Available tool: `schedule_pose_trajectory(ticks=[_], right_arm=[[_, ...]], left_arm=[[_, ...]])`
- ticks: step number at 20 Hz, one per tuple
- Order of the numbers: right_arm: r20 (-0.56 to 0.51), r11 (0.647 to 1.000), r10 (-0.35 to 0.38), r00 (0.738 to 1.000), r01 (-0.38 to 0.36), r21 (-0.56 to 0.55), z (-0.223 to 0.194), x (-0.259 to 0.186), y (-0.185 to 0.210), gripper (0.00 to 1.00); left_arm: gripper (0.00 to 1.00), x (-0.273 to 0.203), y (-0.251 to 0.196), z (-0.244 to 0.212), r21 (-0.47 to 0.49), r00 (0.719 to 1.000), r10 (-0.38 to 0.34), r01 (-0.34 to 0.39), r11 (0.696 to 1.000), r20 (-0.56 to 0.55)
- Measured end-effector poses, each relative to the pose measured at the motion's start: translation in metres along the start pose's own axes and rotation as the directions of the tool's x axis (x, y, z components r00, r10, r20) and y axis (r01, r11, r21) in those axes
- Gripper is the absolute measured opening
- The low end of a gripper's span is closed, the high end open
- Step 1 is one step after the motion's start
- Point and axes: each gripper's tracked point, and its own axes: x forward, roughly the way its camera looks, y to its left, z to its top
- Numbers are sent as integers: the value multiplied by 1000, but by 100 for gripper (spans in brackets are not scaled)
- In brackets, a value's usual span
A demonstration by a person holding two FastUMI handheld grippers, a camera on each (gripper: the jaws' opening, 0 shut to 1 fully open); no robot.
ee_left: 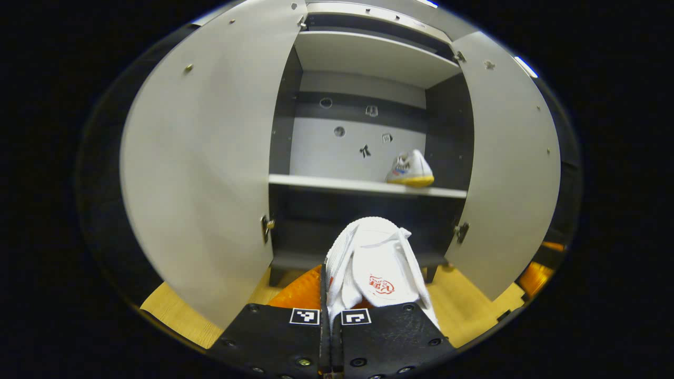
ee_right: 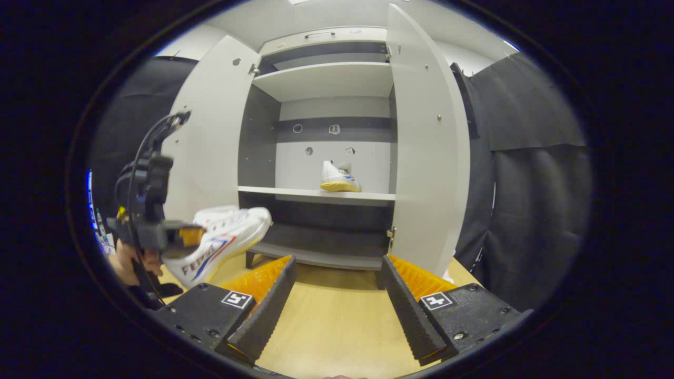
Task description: Grab one shoe with the right hand and put it into the shoe cabinet, grab the other shoe with the left hand and put it into the shoe cabinet; then close the right door with the right hand and the left door with the left hand.
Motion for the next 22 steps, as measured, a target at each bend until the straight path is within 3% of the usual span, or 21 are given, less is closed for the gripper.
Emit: schedule_pose_trajectory(ticks=[4, 8, 14, 19, 22], right_arm=[[8, 1000, 21, 1000, -21, -5, 2, -2, 8, 100], [-11, 1000, 14, 1000, -13, 14, -2, -5, 6, 100], [-2, 999, -33, 999, 33, 25, 3, -11, -9, 100], [1, 997, -66, 998, 66, 38, 6, -8, -22, 100], [-16, 996, -78, 997, 78, 44, 2, -7, -26, 100]], left_arm=[[1, 64, -8, 93, -14, 997, 39, -38, 999, 60], [0, 144, -2, 129, -24, 994, 107, -107, 994, -1], [1, 217, 17, 110, 55, 965, 205, -199, 978, -163], [1, 239, 24, 89, 70, 933, 236, -225, 972, -273], [1, 246, 21, 79, 52, 915, 218, -213, 976, -338]])
